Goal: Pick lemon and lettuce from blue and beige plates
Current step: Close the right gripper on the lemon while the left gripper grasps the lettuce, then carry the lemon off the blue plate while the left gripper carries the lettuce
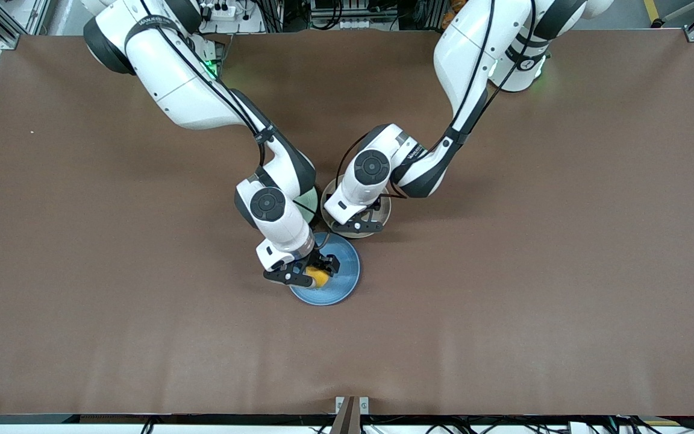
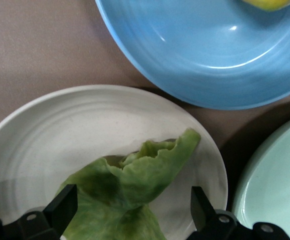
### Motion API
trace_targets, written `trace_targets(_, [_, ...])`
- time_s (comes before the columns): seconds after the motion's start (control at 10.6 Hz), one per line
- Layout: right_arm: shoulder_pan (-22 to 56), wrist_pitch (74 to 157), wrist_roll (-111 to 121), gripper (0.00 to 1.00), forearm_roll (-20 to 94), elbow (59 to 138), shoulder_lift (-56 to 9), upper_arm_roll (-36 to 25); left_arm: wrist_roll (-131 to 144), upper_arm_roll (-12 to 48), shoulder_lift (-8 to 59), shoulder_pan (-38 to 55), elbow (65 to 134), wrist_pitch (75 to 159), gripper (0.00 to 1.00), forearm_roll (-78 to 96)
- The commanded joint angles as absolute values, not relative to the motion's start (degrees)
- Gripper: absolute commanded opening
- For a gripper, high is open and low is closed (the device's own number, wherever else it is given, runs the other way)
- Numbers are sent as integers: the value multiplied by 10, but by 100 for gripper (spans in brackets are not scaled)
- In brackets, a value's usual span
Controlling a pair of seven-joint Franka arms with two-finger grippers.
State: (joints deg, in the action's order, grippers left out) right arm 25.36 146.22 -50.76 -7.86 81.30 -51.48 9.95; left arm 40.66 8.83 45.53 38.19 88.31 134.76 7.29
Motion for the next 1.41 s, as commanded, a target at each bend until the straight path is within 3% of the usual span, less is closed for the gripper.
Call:
trace_targets(0.0, [260,1453,-545,42,-90,792,-526,98,432,84,464,388,869,1352,100,58])
trace_targets(0.19, [261,1435,-568,29,-85,788,-526,99,453,84,465,388,870,1353,36,58])
trace_targets(0.28, [260,1405,-586,28,-85,778,-524,100,455,84,465,389,870,1353,8,59])
trace_targets(0.38, [255,1347,-586,27,-83,756,-518,101,462,84,465,392,871,1353,0,58])
trace_targets(0.57, [244,1276,-585,26,-78,745,-489,110,464,84,464,392,871,1353,0,58])
trace_targets(0.94, [179,1232,-532,24,-76,762,-436,124,475,83,434,387,875,1335,0,57])
trace_targets(1.32, [78,1226,-372,24,-55,883,-323,119,475,73,372,359,875,1262,0,55])
